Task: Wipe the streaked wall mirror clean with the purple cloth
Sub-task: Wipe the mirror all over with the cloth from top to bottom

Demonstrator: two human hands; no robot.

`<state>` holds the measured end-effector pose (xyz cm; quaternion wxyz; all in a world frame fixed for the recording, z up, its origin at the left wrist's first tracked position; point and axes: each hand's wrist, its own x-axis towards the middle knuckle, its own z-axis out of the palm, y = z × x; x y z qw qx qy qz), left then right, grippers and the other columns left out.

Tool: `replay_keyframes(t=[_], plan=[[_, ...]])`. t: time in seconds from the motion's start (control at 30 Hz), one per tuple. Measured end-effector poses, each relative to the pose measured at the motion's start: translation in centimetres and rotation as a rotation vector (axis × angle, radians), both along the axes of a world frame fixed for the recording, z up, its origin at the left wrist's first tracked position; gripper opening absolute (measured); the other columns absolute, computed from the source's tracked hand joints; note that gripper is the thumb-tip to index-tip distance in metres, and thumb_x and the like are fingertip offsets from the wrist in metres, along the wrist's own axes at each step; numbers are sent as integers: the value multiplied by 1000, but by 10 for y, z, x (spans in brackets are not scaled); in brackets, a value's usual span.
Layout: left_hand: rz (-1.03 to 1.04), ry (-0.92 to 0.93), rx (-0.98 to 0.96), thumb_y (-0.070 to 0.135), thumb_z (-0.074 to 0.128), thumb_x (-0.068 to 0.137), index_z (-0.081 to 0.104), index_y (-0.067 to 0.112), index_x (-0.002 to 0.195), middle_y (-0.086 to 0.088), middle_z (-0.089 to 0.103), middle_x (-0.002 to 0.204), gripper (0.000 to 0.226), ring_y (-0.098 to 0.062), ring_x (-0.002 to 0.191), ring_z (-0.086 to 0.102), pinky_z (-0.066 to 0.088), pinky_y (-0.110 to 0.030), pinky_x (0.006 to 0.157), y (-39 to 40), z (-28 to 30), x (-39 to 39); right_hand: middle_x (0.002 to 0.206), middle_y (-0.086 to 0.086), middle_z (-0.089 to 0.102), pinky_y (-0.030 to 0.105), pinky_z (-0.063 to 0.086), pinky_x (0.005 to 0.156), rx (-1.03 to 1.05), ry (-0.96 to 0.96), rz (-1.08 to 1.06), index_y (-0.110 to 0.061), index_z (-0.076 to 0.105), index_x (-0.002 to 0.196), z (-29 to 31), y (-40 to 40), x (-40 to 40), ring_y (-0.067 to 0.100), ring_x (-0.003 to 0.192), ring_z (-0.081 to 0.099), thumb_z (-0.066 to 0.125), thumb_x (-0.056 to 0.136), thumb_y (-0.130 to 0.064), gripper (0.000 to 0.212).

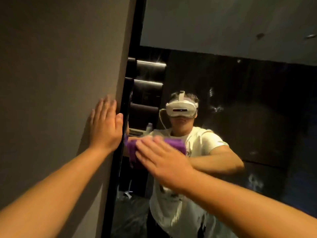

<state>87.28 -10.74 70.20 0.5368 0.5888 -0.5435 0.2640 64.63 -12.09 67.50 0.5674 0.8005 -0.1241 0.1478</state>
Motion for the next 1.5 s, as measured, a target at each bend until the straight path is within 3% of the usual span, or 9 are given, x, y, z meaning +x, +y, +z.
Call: replay_keyframes(t=[0.1,0.17,0.37,0.5,0.67,0.83,1.03,1.23,1.5], plan=[[-13,-23,7,46,11,95,24,11,153,-4,13,163,69,-19,151,5,4,-43,122,1,-1,0,148,8,46,50,-1,122,86,287,-46,-18,53,137,-101,-1,-14,30,138,41,48,101,-25,38],[-18,-33,19,44,11,97,19,13,154,-2,7,163,65,-16,151,-1,1,-42,122,1,-2,1,144,5,51,46,13,123,230,299,-7,-18,53,136,-96,8,-19,25,134,45,52,98,-23,38],[-38,-5,-58,45,12,95,24,13,153,-3,12,163,67,-19,151,4,1,-43,122,-11,-7,2,139,15,52,44,41,109,52,-574,224,-11,53,135,155,41,-52,32,130,48,45,92,-8,44],[-44,-1,-123,41,16,95,30,11,151,-5,18,162,65,-22,150,9,3,-44,122,-17,-9,4,138,31,48,49,32,114,39,-967,70,-25,48,138,263,23,-110,44,129,44,30,96,-40,48],[-58,11,-187,40,20,95,38,10,148,-7,25,160,64,-23,149,15,7,-45,120,-22,-10,5,150,17,41,42,25,120,59,-289,65,-9,43,143,143,-14,-73,32,141,36,67,91,-16,58],[-54,-13,-157,39,21,95,37,11,148,-6,24,160,62,-24,149,15,7,-46,120,-16,-9,6,154,5,36,44,9,123,232,29,-112,-18,45,144,-95,17,-93,27,143,35,48,97,-19,47],[-21,-28,-122,39,21,94,33,13,150,-5,21,161,63,-23,150,12,7,-47,120,-19,-8,6,142,10,51,43,35,115,314,-418,289,-13,48,137,34,27,-39,18,139,40,55,92,0,47],[-55,-34,-112,39,21,94,27,16,152,-3,16,162,63,-22,150,6,1,-58,118,-23,-9,10,153,11,38,47,25,119,-8,-739,46,-14,39,147,237,-6,38,31,143,32,42,100,-13,48],[-87,-29,-147,40,21,94,32,19,151,-2,18,162,62,-24,150,7,-1,-58,118,-25,-10,12,151,15,40,51,22,117,33,-156,-59,-10,47,142,28,13,14,35,141,36,46,83,-11,60]])
